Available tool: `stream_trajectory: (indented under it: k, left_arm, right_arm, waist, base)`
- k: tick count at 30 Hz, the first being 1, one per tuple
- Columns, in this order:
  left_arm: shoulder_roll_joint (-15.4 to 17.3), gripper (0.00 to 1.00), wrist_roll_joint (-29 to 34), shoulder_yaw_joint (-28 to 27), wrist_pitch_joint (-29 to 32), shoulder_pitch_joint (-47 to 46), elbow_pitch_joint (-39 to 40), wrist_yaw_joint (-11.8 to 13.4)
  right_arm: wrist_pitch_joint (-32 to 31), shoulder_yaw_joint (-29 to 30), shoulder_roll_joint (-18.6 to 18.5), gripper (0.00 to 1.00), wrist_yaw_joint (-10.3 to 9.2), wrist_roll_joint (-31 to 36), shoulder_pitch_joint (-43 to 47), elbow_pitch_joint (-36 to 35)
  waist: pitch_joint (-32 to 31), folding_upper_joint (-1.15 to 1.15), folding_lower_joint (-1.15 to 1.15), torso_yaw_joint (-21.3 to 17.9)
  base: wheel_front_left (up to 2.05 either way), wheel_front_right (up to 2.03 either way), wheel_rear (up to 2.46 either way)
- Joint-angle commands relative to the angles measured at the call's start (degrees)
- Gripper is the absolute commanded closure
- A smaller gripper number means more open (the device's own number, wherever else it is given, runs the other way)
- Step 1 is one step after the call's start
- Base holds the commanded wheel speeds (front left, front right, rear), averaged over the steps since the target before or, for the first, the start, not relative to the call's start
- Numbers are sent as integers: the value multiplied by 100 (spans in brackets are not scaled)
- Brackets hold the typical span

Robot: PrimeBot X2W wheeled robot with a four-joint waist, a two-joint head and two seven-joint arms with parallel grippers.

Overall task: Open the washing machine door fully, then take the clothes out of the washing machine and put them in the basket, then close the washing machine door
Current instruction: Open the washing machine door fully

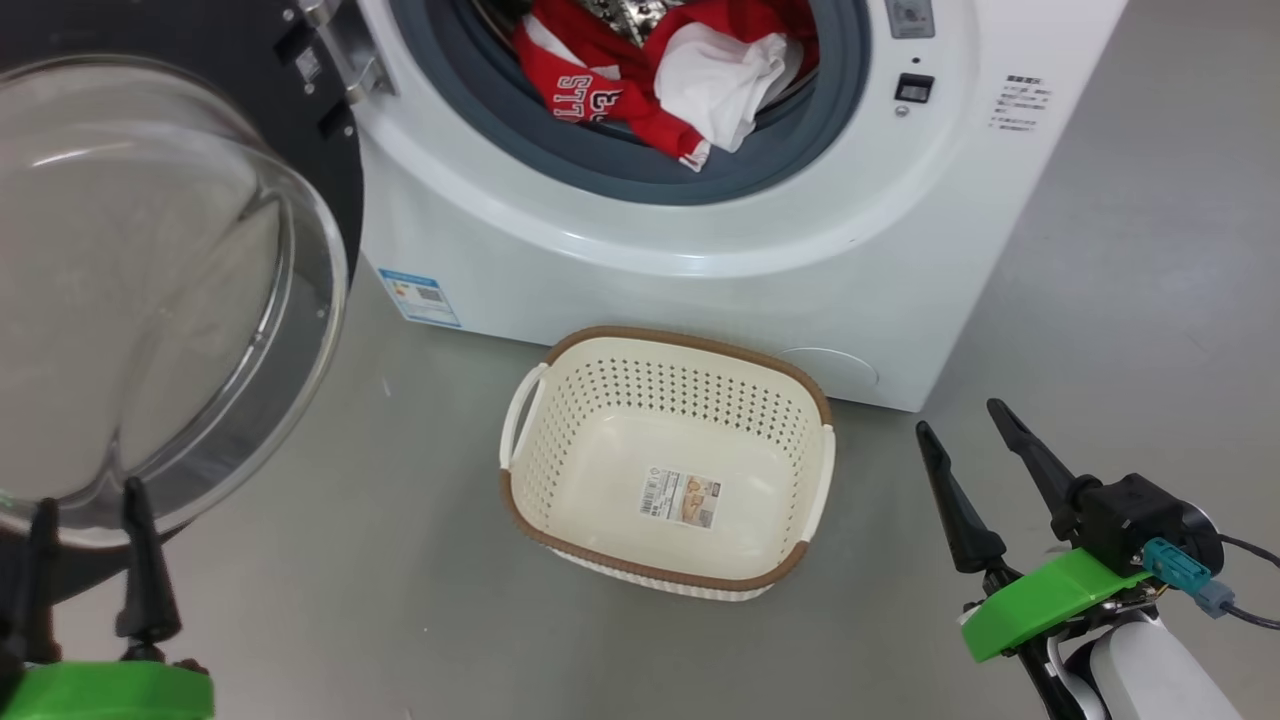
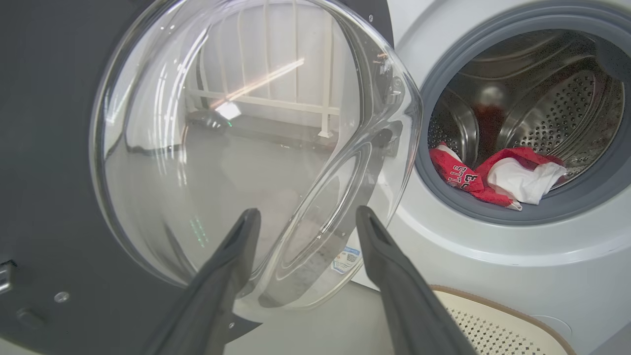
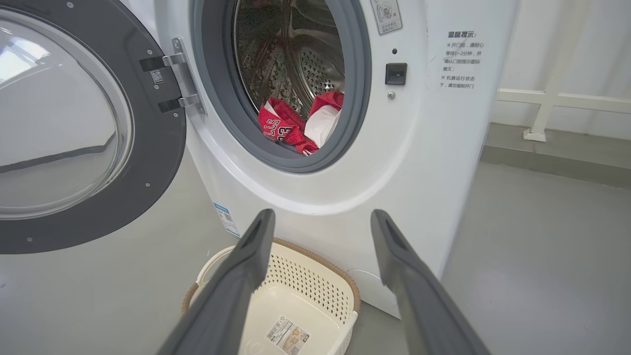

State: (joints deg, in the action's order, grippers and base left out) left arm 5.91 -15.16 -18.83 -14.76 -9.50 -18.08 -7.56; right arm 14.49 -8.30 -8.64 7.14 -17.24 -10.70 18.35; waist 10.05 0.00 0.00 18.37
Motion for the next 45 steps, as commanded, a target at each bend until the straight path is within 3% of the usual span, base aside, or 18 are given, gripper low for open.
stream_trajectory:
  k: [1, 25, 45]
  left_arm:
    - [159, 0, 33, -8, -24, 108, 322, 8]
    - [440, 0, -546, 1263, -24, 602, 1196, 8]
    - [595, 0, -635, 1460, -24, 851, 1343, 8]
  right_arm:
    - [51, -46, 29, 0, 35, -17, 19, -179]
    - [51, 453, 215, 0, 35, 43, 270, -422]
    - [51, 772, 332, 0, 35, 39, 489, -571]
  waist:
    - [-40, 0, 0, -167]
    - [-24, 0, 0, -1256]
    - [-68, 0, 0, -2051]
  base:
    - [0, 0, 0]
    - [0, 0, 0]
    - [0, 0, 0]
